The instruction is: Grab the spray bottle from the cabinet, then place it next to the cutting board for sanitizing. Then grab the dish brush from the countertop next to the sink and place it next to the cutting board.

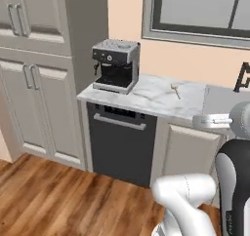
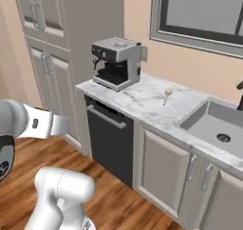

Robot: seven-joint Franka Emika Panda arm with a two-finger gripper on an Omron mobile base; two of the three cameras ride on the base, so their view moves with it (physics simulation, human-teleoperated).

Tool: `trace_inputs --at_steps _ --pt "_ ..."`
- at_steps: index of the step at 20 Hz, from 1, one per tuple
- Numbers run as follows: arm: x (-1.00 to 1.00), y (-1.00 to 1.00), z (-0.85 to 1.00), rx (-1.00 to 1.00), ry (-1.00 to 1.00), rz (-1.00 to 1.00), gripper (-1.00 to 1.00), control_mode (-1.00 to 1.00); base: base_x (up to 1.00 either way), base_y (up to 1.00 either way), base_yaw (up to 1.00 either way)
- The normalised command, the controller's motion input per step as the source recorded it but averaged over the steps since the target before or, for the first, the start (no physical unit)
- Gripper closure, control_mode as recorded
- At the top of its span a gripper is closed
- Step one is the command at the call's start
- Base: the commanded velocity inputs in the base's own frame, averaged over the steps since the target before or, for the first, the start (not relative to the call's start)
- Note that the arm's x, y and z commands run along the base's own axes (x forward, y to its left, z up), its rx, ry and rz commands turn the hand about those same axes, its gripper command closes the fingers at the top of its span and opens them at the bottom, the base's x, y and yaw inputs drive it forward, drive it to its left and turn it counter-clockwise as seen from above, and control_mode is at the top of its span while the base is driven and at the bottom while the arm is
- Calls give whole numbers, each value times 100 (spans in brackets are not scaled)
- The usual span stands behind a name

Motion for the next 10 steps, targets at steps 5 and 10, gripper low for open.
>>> trace_inputs --at_steps 5,10 --pt "0 0 0 0 0 0 -100 100 95 30 -62" --pt "0 0 0 0 0 0 -100 100 95 2 -51"
